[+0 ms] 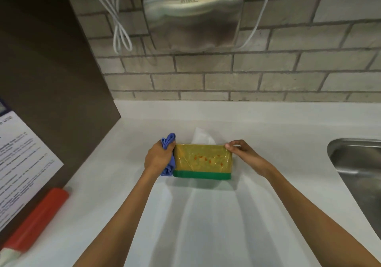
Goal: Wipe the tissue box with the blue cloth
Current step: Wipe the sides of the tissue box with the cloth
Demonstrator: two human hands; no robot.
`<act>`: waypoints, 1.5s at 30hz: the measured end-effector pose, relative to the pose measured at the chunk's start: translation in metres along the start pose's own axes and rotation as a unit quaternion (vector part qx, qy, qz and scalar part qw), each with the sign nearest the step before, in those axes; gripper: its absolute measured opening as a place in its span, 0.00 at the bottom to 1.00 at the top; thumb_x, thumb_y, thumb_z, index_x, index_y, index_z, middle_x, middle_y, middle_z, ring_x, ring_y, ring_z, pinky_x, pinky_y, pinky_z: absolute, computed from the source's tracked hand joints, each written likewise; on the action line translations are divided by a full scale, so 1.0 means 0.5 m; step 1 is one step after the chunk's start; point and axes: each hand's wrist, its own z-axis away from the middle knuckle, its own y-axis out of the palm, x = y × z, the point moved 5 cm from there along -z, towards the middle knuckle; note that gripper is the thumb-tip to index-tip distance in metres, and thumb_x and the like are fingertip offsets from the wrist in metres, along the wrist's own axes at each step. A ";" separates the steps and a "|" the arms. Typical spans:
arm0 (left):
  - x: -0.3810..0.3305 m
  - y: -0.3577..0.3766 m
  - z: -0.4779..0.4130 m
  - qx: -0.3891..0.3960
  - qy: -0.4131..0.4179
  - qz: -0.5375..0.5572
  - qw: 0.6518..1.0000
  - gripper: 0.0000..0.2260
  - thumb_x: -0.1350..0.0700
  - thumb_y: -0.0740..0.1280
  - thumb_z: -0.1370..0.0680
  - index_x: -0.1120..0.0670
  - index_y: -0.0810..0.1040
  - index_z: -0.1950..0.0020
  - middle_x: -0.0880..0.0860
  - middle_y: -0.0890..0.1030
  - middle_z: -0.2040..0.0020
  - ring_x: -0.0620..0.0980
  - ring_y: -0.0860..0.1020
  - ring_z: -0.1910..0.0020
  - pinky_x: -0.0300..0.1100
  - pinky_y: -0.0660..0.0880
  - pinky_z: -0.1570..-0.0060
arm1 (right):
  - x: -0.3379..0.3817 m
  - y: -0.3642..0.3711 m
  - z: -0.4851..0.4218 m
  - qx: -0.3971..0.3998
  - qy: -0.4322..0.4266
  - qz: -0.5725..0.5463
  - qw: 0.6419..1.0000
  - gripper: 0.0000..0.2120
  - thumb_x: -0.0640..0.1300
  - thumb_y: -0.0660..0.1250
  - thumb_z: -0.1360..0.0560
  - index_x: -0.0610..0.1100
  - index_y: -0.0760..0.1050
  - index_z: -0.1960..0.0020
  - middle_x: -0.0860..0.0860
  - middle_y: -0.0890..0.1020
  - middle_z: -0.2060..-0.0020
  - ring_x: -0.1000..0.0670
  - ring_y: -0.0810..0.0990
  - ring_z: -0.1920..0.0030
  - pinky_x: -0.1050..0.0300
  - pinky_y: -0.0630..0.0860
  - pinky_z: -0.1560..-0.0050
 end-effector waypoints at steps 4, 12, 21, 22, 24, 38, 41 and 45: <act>0.008 0.007 0.001 -0.025 0.007 0.024 0.999 0.15 0.44 0.59 0.22 0.49 0.67 0.65 0.47 0.73 0.67 0.49 0.72 0.66 0.42 0.65 0.67 | -0.011 0.014 -0.034 0.037 0.011 -0.062 0.997 0.42 0.65 0.65 0.39 0.47 0.63 0.30 0.50 0.69 0.34 0.49 0.63 0.29 0.54 0.58 0.30; 0.018 0.026 0.020 -0.071 0.038 0.091 0.993 0.07 0.49 0.60 0.21 0.51 0.72 0.53 0.48 0.74 0.64 0.53 0.75 0.60 0.40 0.67 0.64 | -0.019 0.025 -0.073 0.066 -0.006 -0.091 0.994 0.42 0.62 0.68 0.41 0.46 0.65 0.30 0.45 0.72 0.33 0.46 0.67 0.30 0.46 0.59 0.25; -0.023 0.036 0.098 -0.162 0.270 0.059 0.947 0.24 0.51 0.58 0.25 0.55 0.70 0.29 0.59 0.73 0.33 0.58 0.73 0.37 0.53 0.72 0.39 | -0.011 0.024 -0.084 0.071 -0.009 -0.114 0.991 0.45 0.57 0.72 0.42 0.50 0.60 0.28 0.52 0.79 0.48 0.47 0.74 0.38 0.49 0.63 0.28; -0.033 0.051 0.105 -0.152 0.295 -0.001 0.943 0.26 0.49 0.58 0.26 0.55 0.68 0.29 0.62 0.71 0.31 0.61 0.71 0.34 0.58 0.69 0.37 | -0.011 0.024 -0.085 0.070 -0.008 -0.118 0.991 0.45 0.57 0.72 0.42 0.50 0.61 0.28 0.53 0.78 0.48 0.47 0.74 0.38 0.48 0.63 0.28; -0.037 0.076 0.112 -0.115 0.306 -0.061 0.943 0.31 0.41 0.60 0.28 0.50 0.61 0.27 0.62 0.64 0.26 0.62 0.63 0.27 0.61 0.61 0.31 | -0.012 0.024 -0.086 0.062 -0.003 -0.124 0.990 0.41 0.55 0.71 0.37 0.50 0.60 0.28 0.51 0.77 0.47 0.45 0.73 0.37 0.47 0.63 0.28; -0.067 0.117 0.105 -0.186 0.229 -0.165 0.941 0.33 0.37 0.50 0.23 0.59 0.69 0.29 0.61 0.71 0.29 0.66 0.69 0.31 0.66 0.68 0.37 | -0.015 0.023 -0.077 0.045 0.016 -0.121 0.992 0.38 0.49 0.72 0.32 0.50 0.58 0.27 0.39 0.71 0.35 0.43 0.72 0.35 0.47 0.64 0.28; -0.026 0.110 0.100 -0.178 0.225 -0.151 0.946 0.31 0.35 0.46 0.23 0.51 0.66 0.27 0.64 0.65 0.27 0.68 0.65 0.30 0.65 0.67 0.38 | -0.013 0.021 -0.075 0.043 0.014 -0.102 0.994 0.38 0.49 0.72 0.32 0.50 0.58 0.27 0.38 0.71 0.34 0.43 0.72 0.34 0.49 0.65 0.29; -0.013 0.101 0.085 -0.179 0.232 -0.028 0.956 0.25 0.44 0.56 0.21 0.50 0.62 0.25 0.62 0.65 0.28 0.63 0.67 0.34 0.54 0.71 0.39 | -0.012 0.022 -0.073 0.030 0.010 -0.080 0.996 0.37 0.49 0.72 0.31 0.49 0.59 0.27 0.40 0.71 0.34 0.44 0.71 0.34 0.52 0.67 0.32</act>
